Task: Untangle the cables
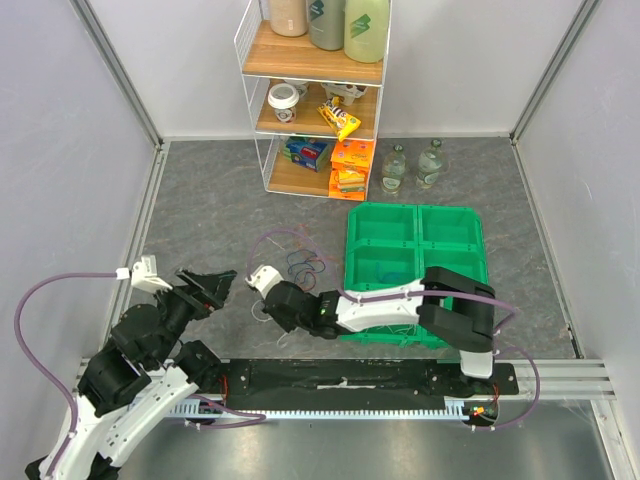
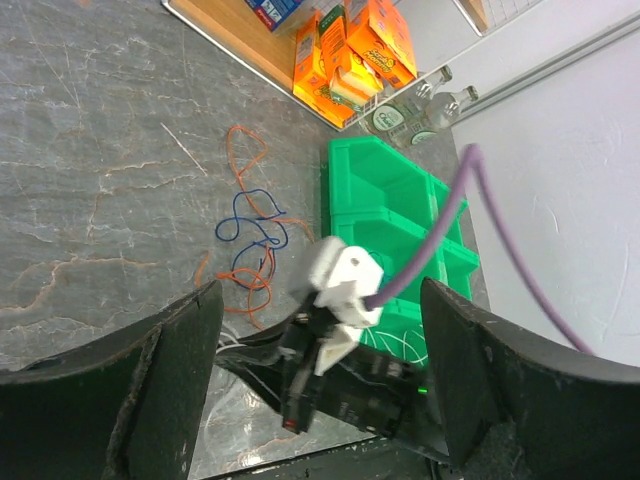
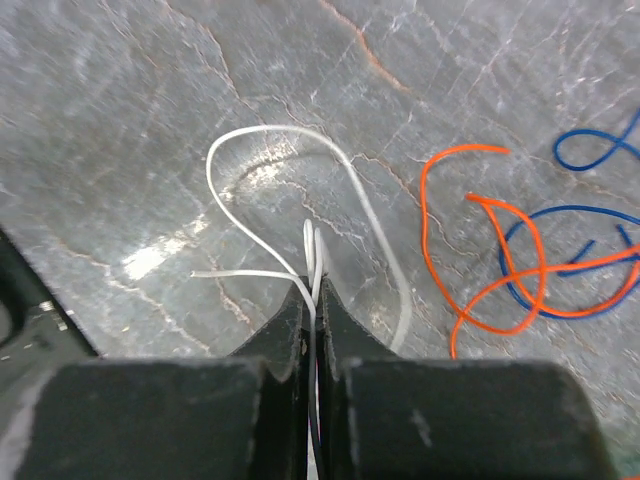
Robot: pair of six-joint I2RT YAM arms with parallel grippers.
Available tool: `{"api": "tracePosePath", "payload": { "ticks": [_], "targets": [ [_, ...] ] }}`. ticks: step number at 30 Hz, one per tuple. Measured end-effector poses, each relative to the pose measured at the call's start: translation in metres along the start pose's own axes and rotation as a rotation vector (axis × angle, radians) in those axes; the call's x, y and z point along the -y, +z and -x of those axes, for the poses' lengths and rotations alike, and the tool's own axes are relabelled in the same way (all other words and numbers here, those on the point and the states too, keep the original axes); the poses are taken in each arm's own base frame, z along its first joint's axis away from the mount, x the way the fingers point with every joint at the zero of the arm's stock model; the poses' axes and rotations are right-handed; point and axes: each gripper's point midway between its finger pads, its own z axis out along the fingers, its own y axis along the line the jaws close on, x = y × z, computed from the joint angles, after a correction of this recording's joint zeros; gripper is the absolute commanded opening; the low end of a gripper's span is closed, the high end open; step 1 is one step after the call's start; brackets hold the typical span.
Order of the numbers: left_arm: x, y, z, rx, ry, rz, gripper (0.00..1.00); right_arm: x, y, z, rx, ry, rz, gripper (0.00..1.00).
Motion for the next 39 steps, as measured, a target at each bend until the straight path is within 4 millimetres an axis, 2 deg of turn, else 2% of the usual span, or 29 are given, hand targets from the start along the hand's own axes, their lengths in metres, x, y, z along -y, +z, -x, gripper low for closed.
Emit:
{"api": "tracePosePath", "payload": {
  "ticks": [5, 10, 13, 17, 18, 21, 24, 26, 29, 31, 34, 35, 36, 39],
  "targets": [
    [-0.001, 0.003, -0.003, -0.011, 0.004, 0.004, 0.81, 0.003, -0.040, 0.031, 0.087, 0.029, 0.025, 0.00],
    [-0.005, 0.008, -0.009, -0.022, 0.014, 0.016, 0.81, 0.023, -0.112, 0.077, 0.263, 0.098, 0.031, 0.00],
    [-0.001, 0.011, -0.009, -0.020, 0.019, 0.013, 0.81, 0.052, -0.152, 0.098, 0.361, 0.159, -0.008, 0.00],
    [0.002, 0.018, -0.012, -0.036, 0.027, 0.017, 0.82, 0.103, -0.191, 0.105, 0.423, 0.238, -0.118, 0.00],
    [0.002, 0.020, -0.015, -0.043, 0.028, 0.015, 0.82, 0.117, -0.201, 0.101, 0.424, 0.259, -0.158, 0.00],
    [-0.002, 0.026, -0.026, -0.072, 0.036, 0.019, 0.84, 0.136, -0.220, 0.084, 0.410, 0.295, -0.212, 0.00],
    [-0.006, 0.032, -0.038, -0.108, 0.047, 0.029, 0.84, 0.147, -0.229, 0.047, 0.349, 0.332, -0.243, 0.00],
    [-0.005, 0.038, -0.044, -0.130, 0.053, 0.035, 0.84, 0.151, -0.229, 0.017, 0.292, 0.359, -0.256, 0.00],
    [-0.002, 0.053, -0.059, -0.194, 0.072, 0.049, 0.81, 0.153, -0.224, -0.016, 0.215, 0.395, -0.267, 0.00],
    [-0.004, 0.065, -0.074, -0.258, 0.092, 0.082, 0.79, 0.152, -0.218, -0.038, 0.150, 0.419, -0.280, 0.00],
    [-0.017, 0.084, -0.112, -0.411, 0.133, 0.168, 0.67, 0.154, -0.213, -0.060, 0.078, 0.449, -0.313, 0.00],
    [-0.022, 0.089, -0.125, -0.467, 0.147, 0.193, 0.64, 0.155, -0.212, -0.066, 0.053, 0.458, -0.326, 0.03],
    [-0.025, 0.093, -0.135, -0.506, 0.155, 0.206, 0.62, 0.155, -0.210, -0.070, 0.035, 0.466, -0.336, 0.10],
    [-0.037, 0.099, -0.165, -0.634, 0.182, 0.243, 0.61, 0.156, -0.206, -0.081, -0.014, 0.482, -0.361, 0.49]
  ]
}}
